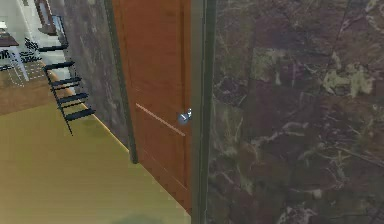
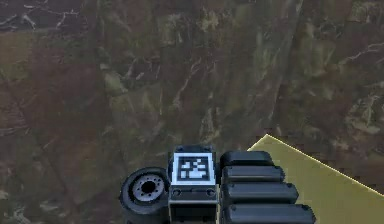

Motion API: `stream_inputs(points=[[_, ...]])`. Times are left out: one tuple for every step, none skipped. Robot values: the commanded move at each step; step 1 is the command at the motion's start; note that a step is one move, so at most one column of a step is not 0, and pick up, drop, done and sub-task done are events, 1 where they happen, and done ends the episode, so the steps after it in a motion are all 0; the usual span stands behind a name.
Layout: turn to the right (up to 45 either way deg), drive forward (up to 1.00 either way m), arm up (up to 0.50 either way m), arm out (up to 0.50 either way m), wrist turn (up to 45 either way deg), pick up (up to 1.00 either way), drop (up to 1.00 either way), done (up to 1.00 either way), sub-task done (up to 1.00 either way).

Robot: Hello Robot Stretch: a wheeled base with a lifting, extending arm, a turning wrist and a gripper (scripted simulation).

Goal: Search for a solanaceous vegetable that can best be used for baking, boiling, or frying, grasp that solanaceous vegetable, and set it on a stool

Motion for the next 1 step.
stream_inputs(points=[[-15.0, 0.00, 0.00, 0.00, 0.0, 0.00, 0.00, 0.00, 0.00]])
